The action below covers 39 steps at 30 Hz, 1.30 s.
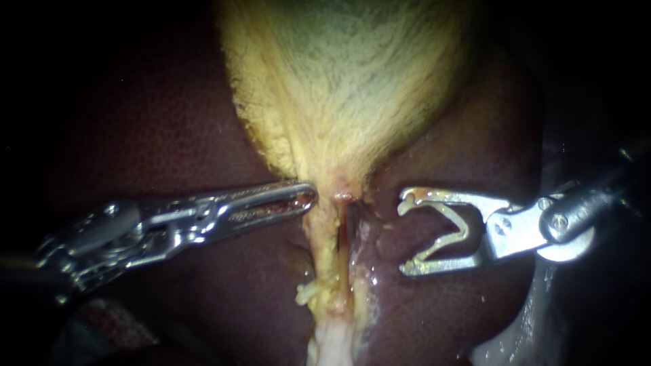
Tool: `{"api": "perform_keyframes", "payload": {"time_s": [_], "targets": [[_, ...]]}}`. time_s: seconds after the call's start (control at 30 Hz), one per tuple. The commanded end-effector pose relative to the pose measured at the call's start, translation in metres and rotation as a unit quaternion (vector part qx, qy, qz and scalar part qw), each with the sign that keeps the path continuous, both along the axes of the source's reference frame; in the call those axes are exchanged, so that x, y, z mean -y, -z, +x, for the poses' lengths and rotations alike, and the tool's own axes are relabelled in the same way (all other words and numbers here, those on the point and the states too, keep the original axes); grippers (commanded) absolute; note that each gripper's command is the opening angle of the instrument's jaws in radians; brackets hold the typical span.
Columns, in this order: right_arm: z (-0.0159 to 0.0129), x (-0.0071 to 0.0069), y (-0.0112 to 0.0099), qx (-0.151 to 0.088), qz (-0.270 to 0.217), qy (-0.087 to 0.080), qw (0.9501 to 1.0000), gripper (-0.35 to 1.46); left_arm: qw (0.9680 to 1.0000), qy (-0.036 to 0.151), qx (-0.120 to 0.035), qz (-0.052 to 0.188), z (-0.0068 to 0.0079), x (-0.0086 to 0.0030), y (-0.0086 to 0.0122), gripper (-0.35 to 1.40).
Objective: Clipping second clip left tube
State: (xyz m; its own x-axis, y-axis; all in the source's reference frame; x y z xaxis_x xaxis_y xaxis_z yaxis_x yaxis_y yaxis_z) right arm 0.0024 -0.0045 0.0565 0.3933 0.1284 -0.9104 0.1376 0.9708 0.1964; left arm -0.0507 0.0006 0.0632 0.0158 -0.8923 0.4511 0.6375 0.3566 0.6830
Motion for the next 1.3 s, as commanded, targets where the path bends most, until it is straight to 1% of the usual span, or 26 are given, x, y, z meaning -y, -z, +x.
{"api": "perform_keyframes", "payload": {"time_s": [0.03,0.13,0.17,0.23,0.37,0.47,0.53,0.63,0.7,0.8,0.83,0.93,0.97,1.0,1.1,1.13,1.23,1.3], "targets": [[0.0001,0.0001,-0.0001,0.0,-0.001,0.0,1.0,0.6,1.0,0.0,0.001,0.0,0.0002,0.0001,0.0002,-0.35],[0.0008,0.0006,-0.0005,-0.001,-0.001,0.002,1.0,0.6,1.0,-0.003,0.002,0.001,0.0011,0.0001,0.0007,-0.35],[0.0014,0.001,-0.0009,-0.001,0.004,0.001,1.0,0.6,1.0,-0.005,0.004,0.002,0.0015,0.0001,0.0008,-0.35],[0.0025,0.0017,-0.0015,0.0,0.014,0.0,0.9999,0.6,1.0,-0.003,0.003,0.002,0.0023,0.0,0.0012,-0.35],[0.0056,0.0035,-0.0035,0.004,0.036,-0.007,0.9993,0.6,1.0,0.0,-0.001,0.001,0.0035,-0.0001,0.0019,-0.35],[0.0078,0.0048,-0.0052,0.003,0.047,-0.005,0.9989,0.6,1.0,0.001,-0.003,0.0,0.0046,0.0002,0.0025,-0.35],[0.009,0.0054,-0.0063,0.004,0.056,-0.005,0.9984,0.6,1.0,0.003,-0.004,0.0,0.0052,0.0004,0.0031,-0.35],[0.0106,0.0062,-0.0081,0.005,0.067,-0.006,0.9977,0.6,1.0,0.003,-0.005,0.001,0.0056,0.0005,0.0038,-0.35],[0.0115,0.0063,-0.0092,0.007,0.072,-0.009,0.9973,0.6,1.0,0.004,-0.004,0.001,0.0057,0.0006,0.0042,-0.35],[0.0123,0.0062,-0.0108,0.01,0.075,-0.013,0.997,0.6,1.0,0.003,-0.006,0.002,0.0057,0.0008,0.0047,-0.35],[0.0123,0.0061,-0.0113,0.01,0.08,-0.016,0.9966,0.6,1.0,0.003,-0.006,0.002,0.0057,0.0008,0.0049,-0.35],[0.0117,0.0057,-0.0125,0.017,0.083,-0.015,0.9963,0.59,1.0,0.004,-0.005,0.002,0.0059,0.0008,0.0054,-0.35],[0.0115,0.0056,-0.0128,0.021,0.083,-0.013,0.9963,0.59,1.0,0.005,-0.003,0.002,0.0059,0.0008,0.0056,-0.35],[0.0112,0.0055,-0.0132,0.029,0.083,-0.007,0.9961,0.58,1.0,0.005,-0.003,0.002,0.006,0.0007,0.0058,-0.35],[0.0105,0.0052,-0.0139,0.055,0.078,0.0,0.9954,0.57,1.0,0.008,0.001,0.0,0.0062,0.0005,0.0065,-0.35],[0.0102,0.005,-0.0141,0.065,0.076,0.001,0.995,0.57,1.0,0.009,0.0,0.001,0.0063,0.0004,0.0067,-0.35],[0.0097,0.0049,-0.0145,0.069,0.075,0.001,0.9948,0.56,0.9999,0.01,0.003,0.0,0.0064,0.0003,0.0071,-0.35],[0.0097,0.0049,-0.0147,0.071,0.079,-0.001,0.9944,0.56,0.9999,0.011,0.002,0.0,0.0063,0.0003,0.0072,-0.35]]}}
